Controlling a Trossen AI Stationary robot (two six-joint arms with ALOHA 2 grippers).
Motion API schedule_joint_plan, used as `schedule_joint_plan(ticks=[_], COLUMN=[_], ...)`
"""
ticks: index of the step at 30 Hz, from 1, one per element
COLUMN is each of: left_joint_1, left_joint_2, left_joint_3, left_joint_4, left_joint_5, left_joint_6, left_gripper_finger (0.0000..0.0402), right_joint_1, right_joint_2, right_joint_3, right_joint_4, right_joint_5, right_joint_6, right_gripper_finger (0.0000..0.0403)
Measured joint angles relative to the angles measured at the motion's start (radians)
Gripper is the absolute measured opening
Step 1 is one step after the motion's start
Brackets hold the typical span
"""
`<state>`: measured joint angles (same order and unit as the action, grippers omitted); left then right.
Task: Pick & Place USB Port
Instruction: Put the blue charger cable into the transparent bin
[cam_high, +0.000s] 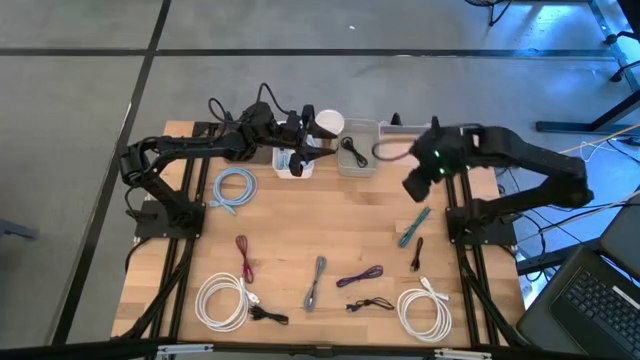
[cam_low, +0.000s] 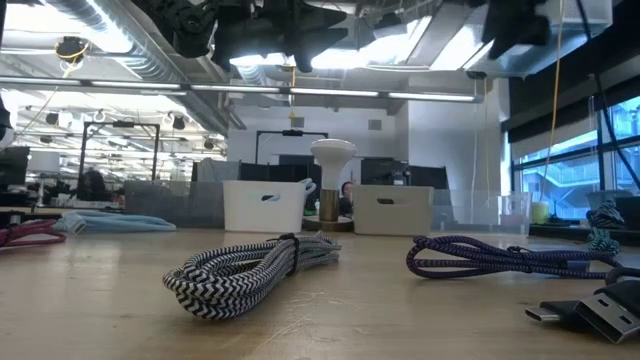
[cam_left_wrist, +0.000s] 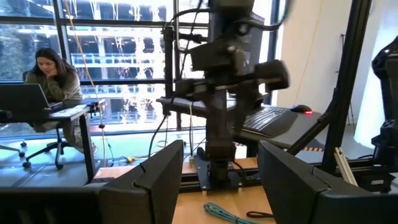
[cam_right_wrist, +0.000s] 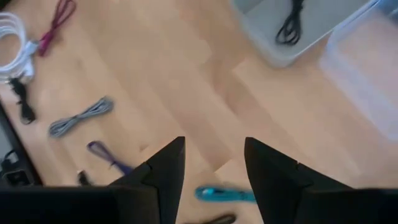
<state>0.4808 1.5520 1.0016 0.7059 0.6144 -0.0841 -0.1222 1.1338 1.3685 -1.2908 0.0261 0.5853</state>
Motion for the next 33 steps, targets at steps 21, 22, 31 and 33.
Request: schedule_joint_plan(ticks=[21, 22, 31, 33], left_joint_1=[0.0, 0.0, 0.0, 0.0], left_joint_2=[0.0, 0.0, 0.0, 0.0], left_joint_3=[0.0, 0.0, 0.0, 0.0], left_joint_4=[-0.031, -0.031, -0.03, -0.03], left_joint_5=[0.0, 0.0, 0.0, 0.0], left_joint_6=[-0.009, -0.009, -0.008, -0.008], left_gripper_finger=[0.0197, 0.0197, 0.0197, 0.0198], right_joint_1=[0.507, 0.508, 0.508, 0.508], right_joint_2=[0.115, 0.115, 0.115, 0.115], right_joint_3=[-0.407, -0.44, -0.598, -0.606], right_joint_4=[-0.105, -0.095, 0.058, 0.087], right_joint_5=[0.075, 0.071, 0.059, 0.059], right_joint_6=[-0.232, -0.242, -0.399, -0.411], right_gripper_finger=[0.0168, 0.0168, 0.0168, 0.0168])
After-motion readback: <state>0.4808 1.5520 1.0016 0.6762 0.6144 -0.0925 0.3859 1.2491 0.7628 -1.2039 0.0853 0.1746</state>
